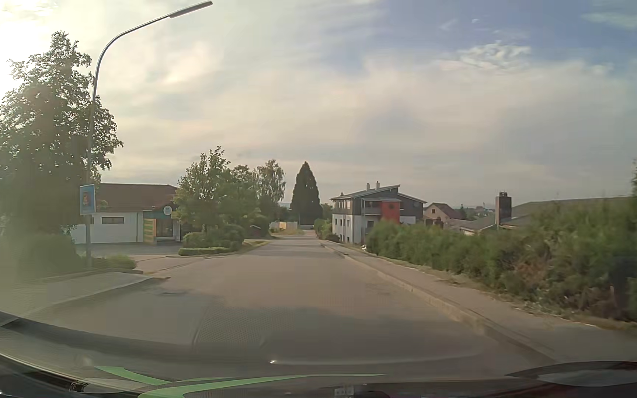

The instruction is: Follow the waypoints while adhering to traffic rules and regulations

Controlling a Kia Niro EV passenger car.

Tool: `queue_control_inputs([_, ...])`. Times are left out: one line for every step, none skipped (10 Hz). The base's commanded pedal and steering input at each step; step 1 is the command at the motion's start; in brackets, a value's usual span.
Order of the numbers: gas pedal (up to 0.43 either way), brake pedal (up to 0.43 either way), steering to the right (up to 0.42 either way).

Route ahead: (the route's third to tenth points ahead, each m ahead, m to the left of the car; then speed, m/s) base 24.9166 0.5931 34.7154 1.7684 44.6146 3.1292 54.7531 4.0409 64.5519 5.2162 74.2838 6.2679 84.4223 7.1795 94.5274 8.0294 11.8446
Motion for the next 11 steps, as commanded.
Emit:
queue_control_inputs([0.020,0.000,-0.017])
queue_control_inputs([0.020,0.000,-0.014])
queue_control_inputs([0.020,0.000,-0.013])
queue_control_inputs([0.020,0.000,-0.014])
queue_control_inputs([0.020,0.000,-0.015])
queue_control_inputs([0.020,0.000,-0.016])
queue_control_inputs([0.020,0.000,-0.017])
queue_control_inputs([0.020,0.000,-0.020])
queue_control_inputs([0.020,0.000,-0.021])
queue_control_inputs([0.020,0.000,-0.021])
queue_control_inputs([0.020,0.000,-0.021])
